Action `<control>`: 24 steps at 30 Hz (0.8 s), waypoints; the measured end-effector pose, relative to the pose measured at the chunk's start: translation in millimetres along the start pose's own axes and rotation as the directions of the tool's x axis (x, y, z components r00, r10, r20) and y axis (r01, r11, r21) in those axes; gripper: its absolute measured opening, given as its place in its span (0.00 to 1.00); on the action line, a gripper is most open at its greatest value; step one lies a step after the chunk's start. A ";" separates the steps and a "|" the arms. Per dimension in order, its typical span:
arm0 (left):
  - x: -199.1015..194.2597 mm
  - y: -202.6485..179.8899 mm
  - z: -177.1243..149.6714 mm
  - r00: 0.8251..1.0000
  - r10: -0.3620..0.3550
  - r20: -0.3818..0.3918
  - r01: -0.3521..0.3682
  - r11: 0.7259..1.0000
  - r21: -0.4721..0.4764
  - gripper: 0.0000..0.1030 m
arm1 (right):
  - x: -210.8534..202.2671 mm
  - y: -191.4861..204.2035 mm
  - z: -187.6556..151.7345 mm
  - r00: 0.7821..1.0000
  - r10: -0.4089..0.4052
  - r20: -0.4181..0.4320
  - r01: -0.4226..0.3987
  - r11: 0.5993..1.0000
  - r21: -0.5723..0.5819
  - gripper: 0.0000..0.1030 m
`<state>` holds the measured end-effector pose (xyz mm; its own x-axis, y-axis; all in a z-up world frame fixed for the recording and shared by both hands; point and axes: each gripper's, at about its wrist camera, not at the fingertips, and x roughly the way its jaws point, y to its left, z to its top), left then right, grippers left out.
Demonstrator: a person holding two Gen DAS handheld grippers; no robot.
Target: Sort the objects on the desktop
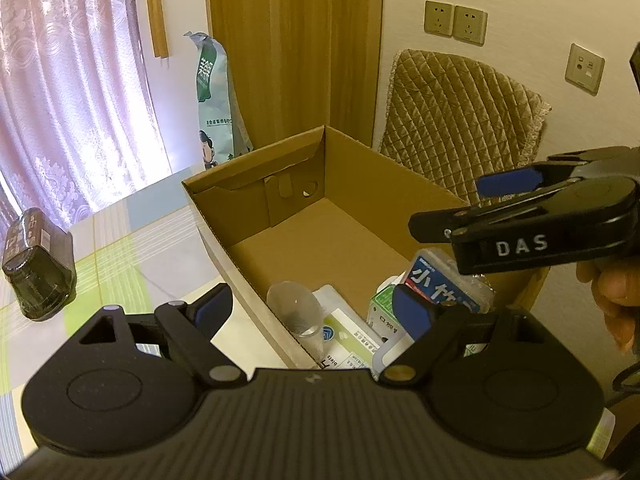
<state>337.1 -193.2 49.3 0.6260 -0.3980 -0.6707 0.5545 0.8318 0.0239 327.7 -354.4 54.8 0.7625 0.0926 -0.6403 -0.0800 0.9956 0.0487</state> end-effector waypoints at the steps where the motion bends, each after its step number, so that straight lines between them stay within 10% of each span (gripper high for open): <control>1: -0.2 0.2 -0.2 1.000 0.000 0.000 0.000 1.000 -0.001 0.82 | -0.3 0.2 -0.1 1.000 0.001 0.001 -0.001 1.000 0.001 0.85; 24: -14.8 -4.5 -1.4 0.999 0.045 0.019 -0.046 0.998 0.036 0.99 | -13.9 2.6 -2.3 1.000 -0.014 -0.020 0.014 1.000 -0.012 0.98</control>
<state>324.6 -190.5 58.0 0.6607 -0.3673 -0.6546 0.5444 0.8349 0.0810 315.4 -353.1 62.1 0.7506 0.0779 -0.6561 -0.0771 0.9966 0.0301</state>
